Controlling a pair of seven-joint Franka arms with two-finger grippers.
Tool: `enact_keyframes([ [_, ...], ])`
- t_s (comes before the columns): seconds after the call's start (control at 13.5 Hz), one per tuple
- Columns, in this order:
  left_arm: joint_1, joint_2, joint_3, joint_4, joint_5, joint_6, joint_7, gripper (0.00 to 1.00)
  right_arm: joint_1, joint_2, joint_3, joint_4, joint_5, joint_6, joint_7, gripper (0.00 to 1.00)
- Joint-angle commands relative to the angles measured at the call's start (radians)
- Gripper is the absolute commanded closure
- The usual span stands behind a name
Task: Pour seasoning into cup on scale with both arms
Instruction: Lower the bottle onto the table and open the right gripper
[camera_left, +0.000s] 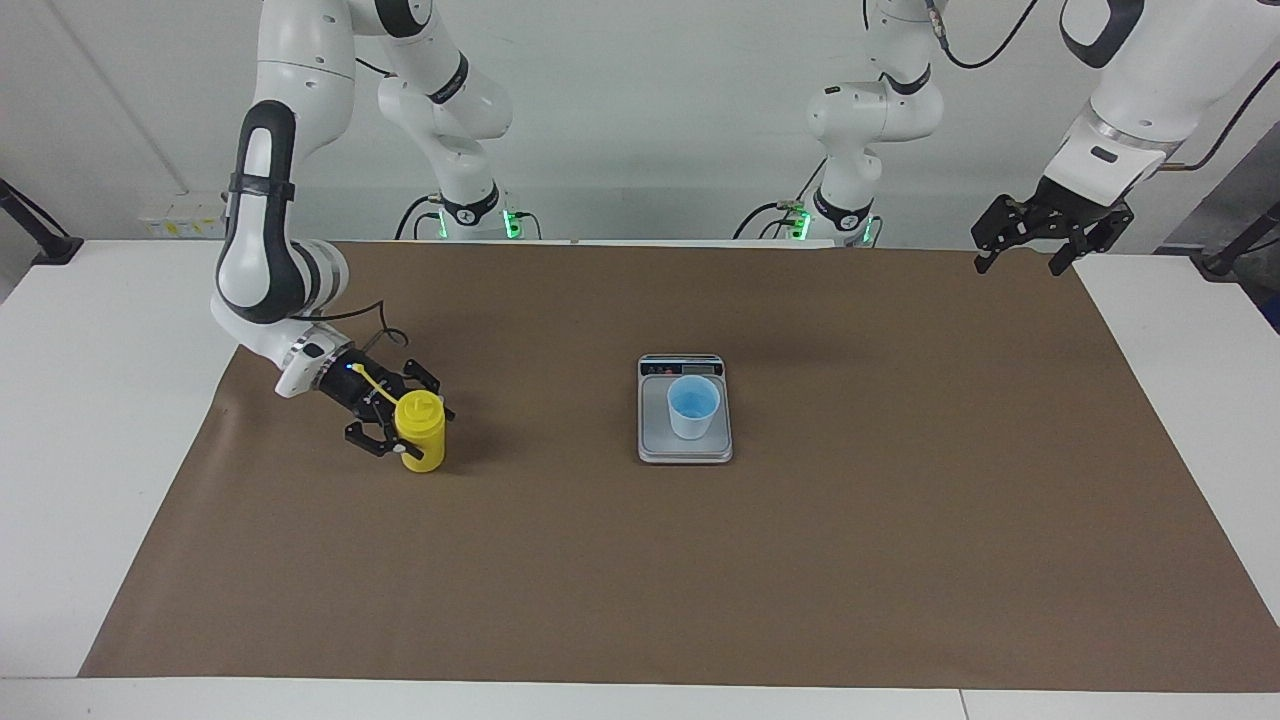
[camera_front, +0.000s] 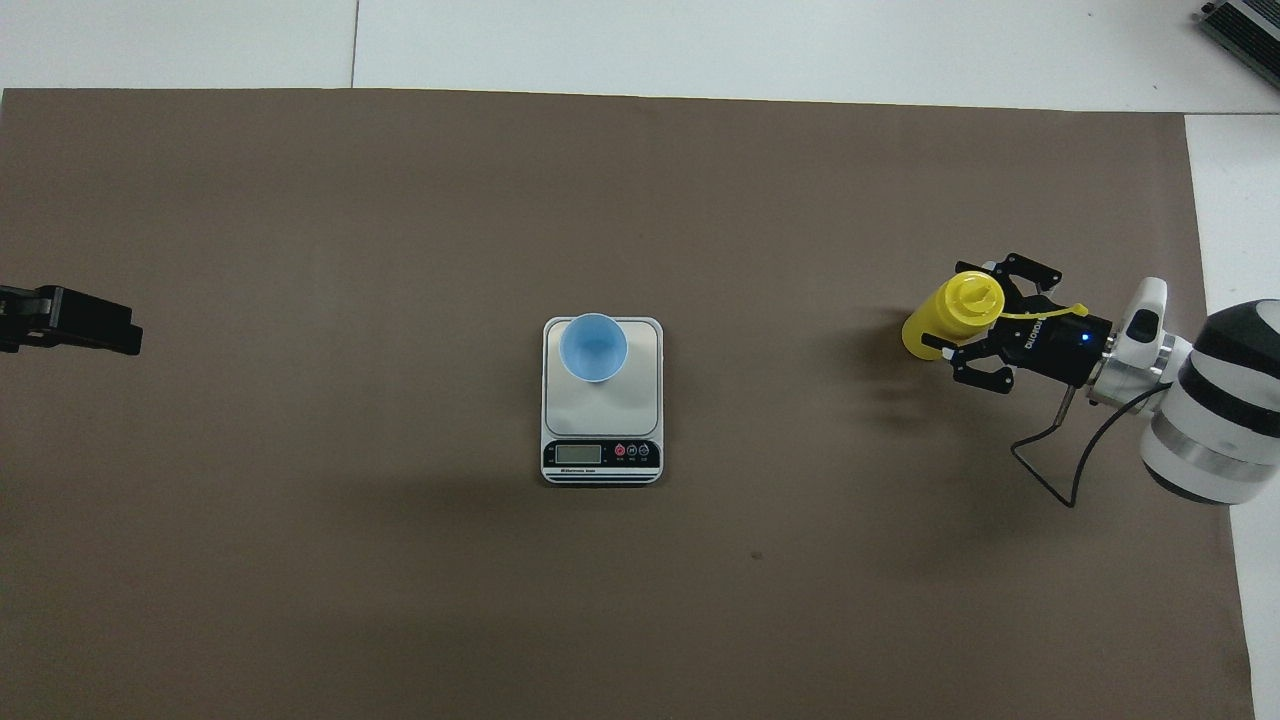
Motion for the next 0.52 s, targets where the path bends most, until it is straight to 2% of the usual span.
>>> enact_keyframes([
  [0.0,0.008,-0.029,-0.007,-0.032,0.018,0.001,-0.007,0.0,-0.036,-0.039,0.007,-0.055,0.005,-0.011,-0.018,0.0],
  [0.15,0.008,-0.029,-0.007,-0.031,0.018,0.001,-0.007,0.0,-0.04,-0.059,0.001,-0.072,-0.059,0.002,-0.014,0.0],
  [0.45,0.008,-0.029,-0.007,-0.032,0.018,0.001,-0.007,0.0,-0.092,-0.08,-0.005,-0.066,-0.32,0.019,0.001,0.0],
])
